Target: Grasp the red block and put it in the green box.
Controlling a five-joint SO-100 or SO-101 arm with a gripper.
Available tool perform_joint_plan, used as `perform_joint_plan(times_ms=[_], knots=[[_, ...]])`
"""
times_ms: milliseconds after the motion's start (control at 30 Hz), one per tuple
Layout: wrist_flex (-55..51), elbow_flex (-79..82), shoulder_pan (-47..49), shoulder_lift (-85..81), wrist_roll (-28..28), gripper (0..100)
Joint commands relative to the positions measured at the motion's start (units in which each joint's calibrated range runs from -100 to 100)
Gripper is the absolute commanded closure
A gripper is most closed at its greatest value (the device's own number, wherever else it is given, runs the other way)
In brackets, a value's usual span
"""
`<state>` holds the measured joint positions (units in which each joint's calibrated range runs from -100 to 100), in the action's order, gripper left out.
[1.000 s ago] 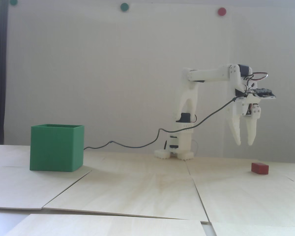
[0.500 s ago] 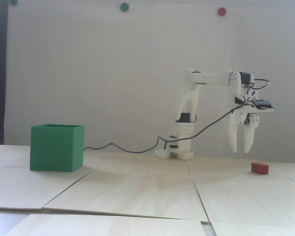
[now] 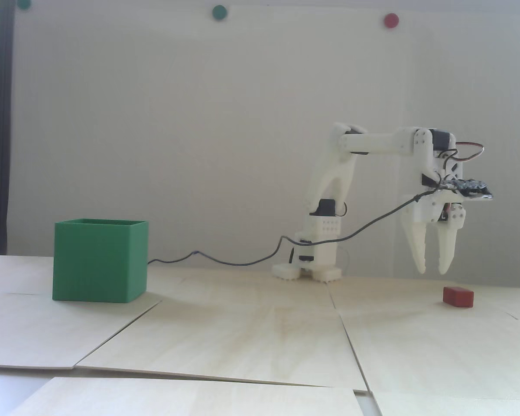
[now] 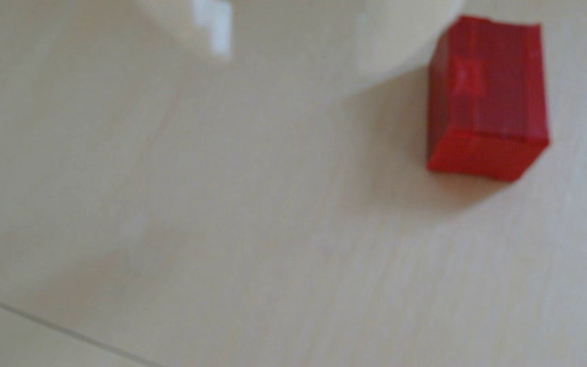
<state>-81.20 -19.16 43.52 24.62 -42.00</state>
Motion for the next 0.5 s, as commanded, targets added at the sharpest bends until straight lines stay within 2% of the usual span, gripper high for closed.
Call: perform_joint_plan(times_ms=[0, 233, 467], knots=[[-0.17, -7.46, 0.34, -0.81, 0.2, 88], [1.43, -7.02, 1.15, -1.76, 0.15, 88], [-1.01, -7.11, 7.9, -1.76, 0.2, 88]])
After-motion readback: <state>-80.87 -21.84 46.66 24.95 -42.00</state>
